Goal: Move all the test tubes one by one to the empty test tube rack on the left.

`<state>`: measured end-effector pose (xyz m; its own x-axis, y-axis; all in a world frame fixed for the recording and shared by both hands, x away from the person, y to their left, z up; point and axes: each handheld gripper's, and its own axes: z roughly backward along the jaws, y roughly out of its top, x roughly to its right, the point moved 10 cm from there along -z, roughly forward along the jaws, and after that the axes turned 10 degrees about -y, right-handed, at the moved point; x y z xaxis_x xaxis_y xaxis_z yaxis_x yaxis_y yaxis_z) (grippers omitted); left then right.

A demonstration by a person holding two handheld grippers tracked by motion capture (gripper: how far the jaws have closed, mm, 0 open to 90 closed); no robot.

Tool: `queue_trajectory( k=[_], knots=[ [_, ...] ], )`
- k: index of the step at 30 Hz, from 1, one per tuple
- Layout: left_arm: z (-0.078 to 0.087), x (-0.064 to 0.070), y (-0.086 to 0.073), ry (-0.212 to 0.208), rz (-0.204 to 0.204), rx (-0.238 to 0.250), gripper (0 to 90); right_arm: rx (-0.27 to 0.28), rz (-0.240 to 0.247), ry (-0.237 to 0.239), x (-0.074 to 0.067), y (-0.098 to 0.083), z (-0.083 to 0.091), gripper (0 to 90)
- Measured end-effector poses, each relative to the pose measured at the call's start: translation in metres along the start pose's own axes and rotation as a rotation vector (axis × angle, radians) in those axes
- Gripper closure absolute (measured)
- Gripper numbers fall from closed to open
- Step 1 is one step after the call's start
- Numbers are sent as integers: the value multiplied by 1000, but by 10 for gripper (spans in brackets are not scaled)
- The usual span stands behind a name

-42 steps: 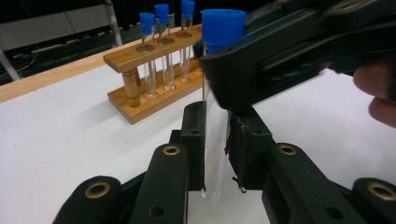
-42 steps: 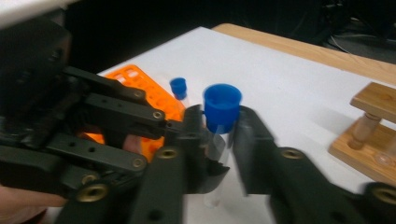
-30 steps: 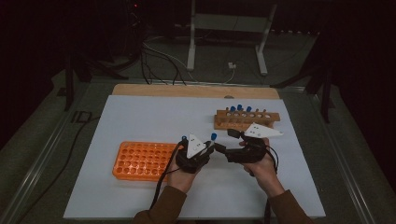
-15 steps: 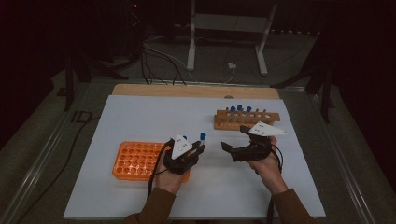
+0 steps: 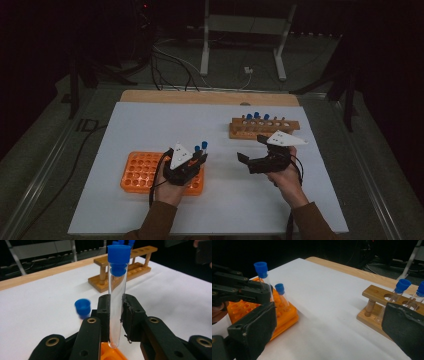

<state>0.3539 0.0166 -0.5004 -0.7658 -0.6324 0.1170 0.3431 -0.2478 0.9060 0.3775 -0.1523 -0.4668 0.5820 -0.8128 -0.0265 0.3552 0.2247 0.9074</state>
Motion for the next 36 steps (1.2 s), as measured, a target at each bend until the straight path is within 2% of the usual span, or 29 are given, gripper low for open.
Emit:
queue_trajectory(
  k=[6, 12, 16, 22, 25, 30, 36],
  knots=[
    [0, -7, -7, 17, 18, -16, 771, -1, 8, 11, -2, 0, 1, 8],
    [1, -13, -9, 31, 36, -11, 771, -3, 12, 17, -4, -1, 0, 8],
    [1, -16, -15, 37, 44, -30, 770, -5, 13, 20, -4, -2, 0, 8],
    [-2, -18, -27, 45, 63, -89, 772, -6, 13, 23, -4, -2, 0, 9],
    [-5, -17, -35, 63, 39, -153, 773, -8, 14, 24, -4, -3, -1, 16],
    [-7, -17, -37, 67, 47, -180, 777, -7, 19, 27, -5, -3, -1, 24],
    [-10, -16, -44, 84, 24, -246, 780, -10, 17, 24, -4, -4, -1, 24]
  ],
)
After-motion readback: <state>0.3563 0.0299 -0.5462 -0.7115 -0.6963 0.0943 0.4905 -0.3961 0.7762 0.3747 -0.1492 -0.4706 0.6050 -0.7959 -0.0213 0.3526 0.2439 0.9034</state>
